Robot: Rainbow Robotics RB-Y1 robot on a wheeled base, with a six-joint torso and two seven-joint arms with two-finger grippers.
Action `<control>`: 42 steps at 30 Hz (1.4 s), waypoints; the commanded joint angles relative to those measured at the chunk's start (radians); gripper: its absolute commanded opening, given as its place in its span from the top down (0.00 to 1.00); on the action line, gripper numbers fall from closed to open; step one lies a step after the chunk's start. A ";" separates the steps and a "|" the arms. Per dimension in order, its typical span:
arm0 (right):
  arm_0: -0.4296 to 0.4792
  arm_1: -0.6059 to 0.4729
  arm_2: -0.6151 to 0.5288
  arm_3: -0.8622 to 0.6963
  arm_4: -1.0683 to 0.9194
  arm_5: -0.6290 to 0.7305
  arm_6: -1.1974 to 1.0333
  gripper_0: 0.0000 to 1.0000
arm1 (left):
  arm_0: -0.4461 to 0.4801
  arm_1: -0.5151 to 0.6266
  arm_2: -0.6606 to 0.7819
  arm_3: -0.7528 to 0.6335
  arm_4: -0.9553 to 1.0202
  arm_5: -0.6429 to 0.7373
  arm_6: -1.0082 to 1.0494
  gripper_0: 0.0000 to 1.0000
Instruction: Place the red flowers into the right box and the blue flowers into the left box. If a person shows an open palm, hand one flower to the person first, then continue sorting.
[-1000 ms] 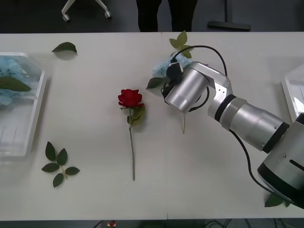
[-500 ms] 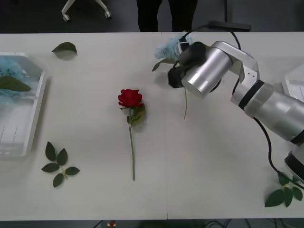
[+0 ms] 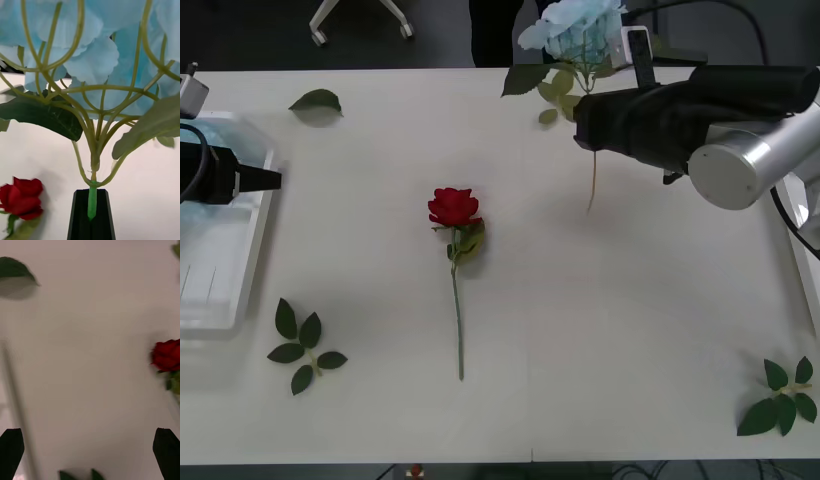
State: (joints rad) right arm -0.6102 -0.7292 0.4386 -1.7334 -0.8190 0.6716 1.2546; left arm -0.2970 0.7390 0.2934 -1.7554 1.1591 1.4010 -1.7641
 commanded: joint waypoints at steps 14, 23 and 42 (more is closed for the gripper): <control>0.035 0.186 -0.055 -0.094 -0.499 -0.084 0.683 1.00 | 0.150 -0.093 -0.096 -0.079 0.539 -0.066 -0.505 0.00; 0.032 0.257 -0.024 -0.101 -0.758 -0.086 0.930 1.00 | 0.268 -0.122 -0.217 -0.114 0.738 -0.243 -0.790 0.00; -0.013 0.327 0.069 -0.101 -0.867 -0.089 1.062 1.00 | 0.263 -0.317 -0.338 -0.118 0.774 -0.485 -0.941 0.00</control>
State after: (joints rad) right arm -0.5881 -0.4159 0.4960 -1.7936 -1.6646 0.5905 2.2673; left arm -0.0037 0.4294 -0.0383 -1.8439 1.9332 0.9327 -2.6719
